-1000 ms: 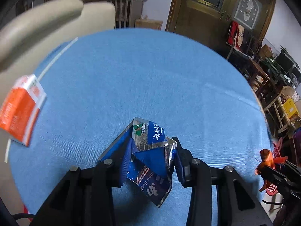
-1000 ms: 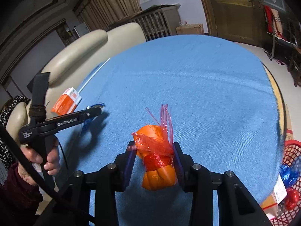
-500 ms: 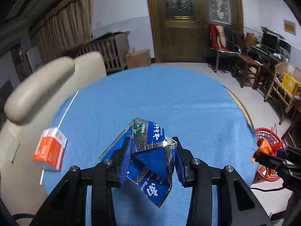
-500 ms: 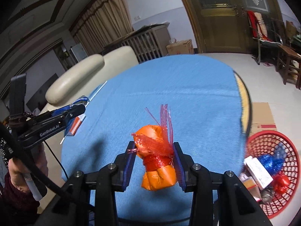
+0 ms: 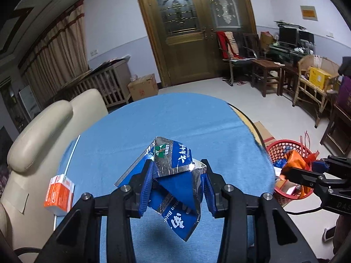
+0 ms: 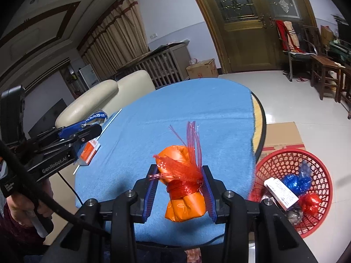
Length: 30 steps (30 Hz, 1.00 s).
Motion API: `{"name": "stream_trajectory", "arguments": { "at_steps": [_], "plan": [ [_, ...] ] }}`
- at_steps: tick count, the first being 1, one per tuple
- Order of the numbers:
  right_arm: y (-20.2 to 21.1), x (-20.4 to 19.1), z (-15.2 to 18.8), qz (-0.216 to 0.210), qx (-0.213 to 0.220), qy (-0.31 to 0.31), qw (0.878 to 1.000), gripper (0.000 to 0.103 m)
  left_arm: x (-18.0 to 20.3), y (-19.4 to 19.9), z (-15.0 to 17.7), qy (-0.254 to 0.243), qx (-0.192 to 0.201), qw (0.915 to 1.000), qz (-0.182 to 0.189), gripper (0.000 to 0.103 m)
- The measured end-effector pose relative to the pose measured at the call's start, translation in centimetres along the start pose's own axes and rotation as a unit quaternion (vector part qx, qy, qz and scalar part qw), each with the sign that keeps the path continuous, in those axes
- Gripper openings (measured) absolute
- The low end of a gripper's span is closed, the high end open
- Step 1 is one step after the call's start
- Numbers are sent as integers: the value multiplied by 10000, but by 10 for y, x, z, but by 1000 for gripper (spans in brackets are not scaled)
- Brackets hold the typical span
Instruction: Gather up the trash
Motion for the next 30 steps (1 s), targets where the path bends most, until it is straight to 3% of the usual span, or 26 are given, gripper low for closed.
{"name": "stream_trajectory", "arguments": {
  "at_steps": [30],
  "plan": [
    [33, 43, 5, 303, 140, -457, 9984, 42, 48, -3, 3, -470, -273, 9978, 390, 44]
  ]
}}
Point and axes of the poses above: each gripper's, at about its wrist camera, not at the fingertips, and y roughly against the way its jaws point, x to its right, z to its underside, the point moved 1 cm from there along -y, roughly the way its jaws point, and after that the axes turned 12 degrees about x, right-handed, at the moved point
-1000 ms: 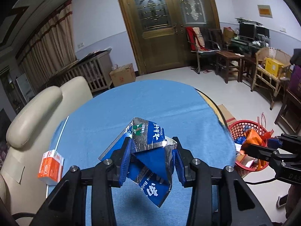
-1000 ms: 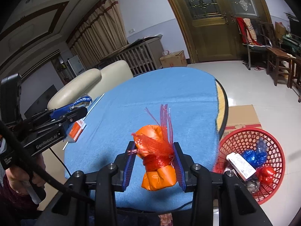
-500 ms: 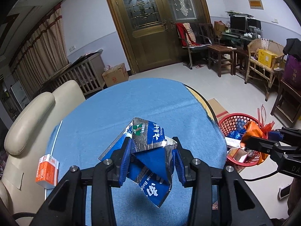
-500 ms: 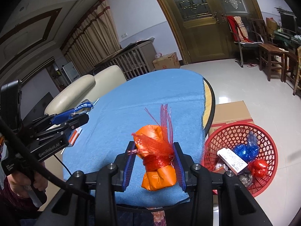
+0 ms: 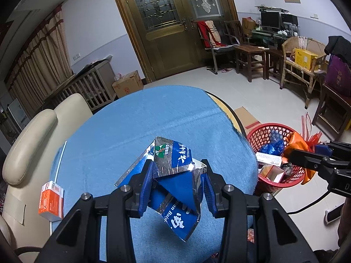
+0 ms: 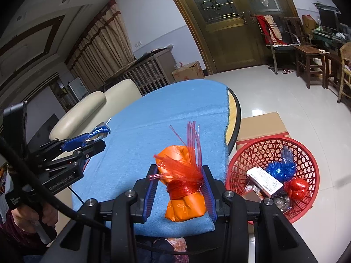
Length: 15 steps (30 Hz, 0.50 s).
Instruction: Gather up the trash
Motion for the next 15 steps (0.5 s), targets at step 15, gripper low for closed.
{"name": "stream_trajectory", "arguments": {
  "at_steps": [15],
  "plan": [
    [6, 21, 4, 70, -2, -263, 9996, 42, 14, -10, 4, -153, -177, 9997, 101, 44]
  ]
}}
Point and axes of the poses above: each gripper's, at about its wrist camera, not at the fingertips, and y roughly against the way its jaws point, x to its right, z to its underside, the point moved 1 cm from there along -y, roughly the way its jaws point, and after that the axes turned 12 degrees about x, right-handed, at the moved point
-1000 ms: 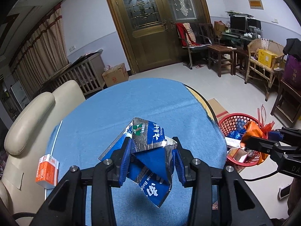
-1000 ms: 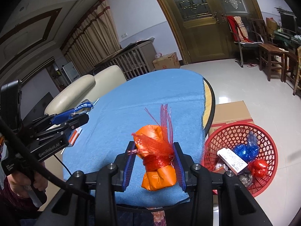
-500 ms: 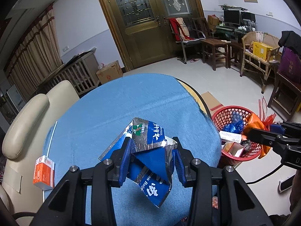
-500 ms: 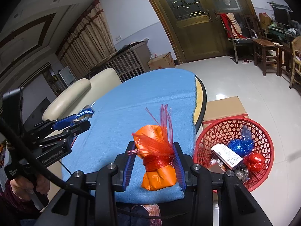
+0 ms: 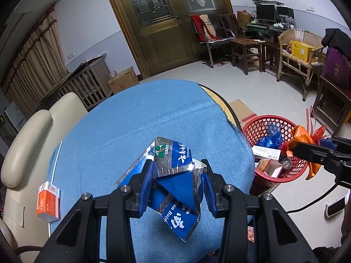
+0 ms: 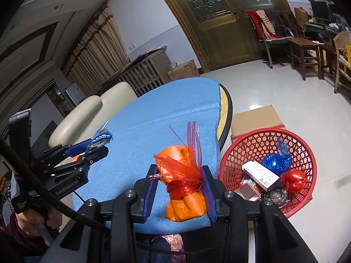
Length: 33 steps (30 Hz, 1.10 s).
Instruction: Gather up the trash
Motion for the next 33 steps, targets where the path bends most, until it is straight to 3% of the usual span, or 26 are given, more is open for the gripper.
{"name": "stream_trajectory", "arguments": {
  "at_steps": [33],
  "plan": [
    [3, 17, 0, 91, 14, -247, 9997, 42, 23, -9, 2, -301, -158, 9993, 151, 44]
  ]
}}
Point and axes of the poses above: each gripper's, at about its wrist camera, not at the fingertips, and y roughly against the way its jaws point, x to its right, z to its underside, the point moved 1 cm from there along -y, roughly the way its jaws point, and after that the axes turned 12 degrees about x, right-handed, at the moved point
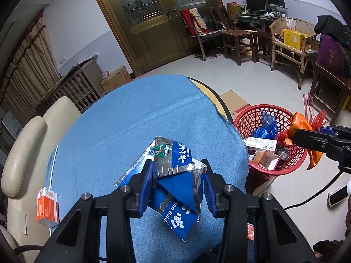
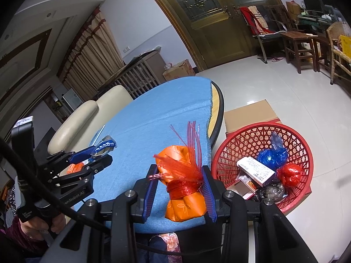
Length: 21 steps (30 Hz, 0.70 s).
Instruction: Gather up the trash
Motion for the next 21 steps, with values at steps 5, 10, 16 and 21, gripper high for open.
{"name": "stream_trajectory", "arguments": {
  "at_steps": [5, 10, 16, 21],
  "plan": [
    [1, 3, -1, 25, 9, -41, 10000, 42, 2, 0, -1, -32, -3, 10000, 28, 44],
    [0, 6, -1, 47, 8, -76, 10000, 42, 4, 1, 0, -55, -10, 10000, 44, 44],
    [1, 8, -1, 68, 8, -111, 9999, 42, 6, 0, -1, -80, -17, 9999, 68, 44],
    [0, 10, 0, 80, -3, -146, 9999, 42, 8, 0, 0, -100, -30, 9999, 80, 44]
  ]
}}
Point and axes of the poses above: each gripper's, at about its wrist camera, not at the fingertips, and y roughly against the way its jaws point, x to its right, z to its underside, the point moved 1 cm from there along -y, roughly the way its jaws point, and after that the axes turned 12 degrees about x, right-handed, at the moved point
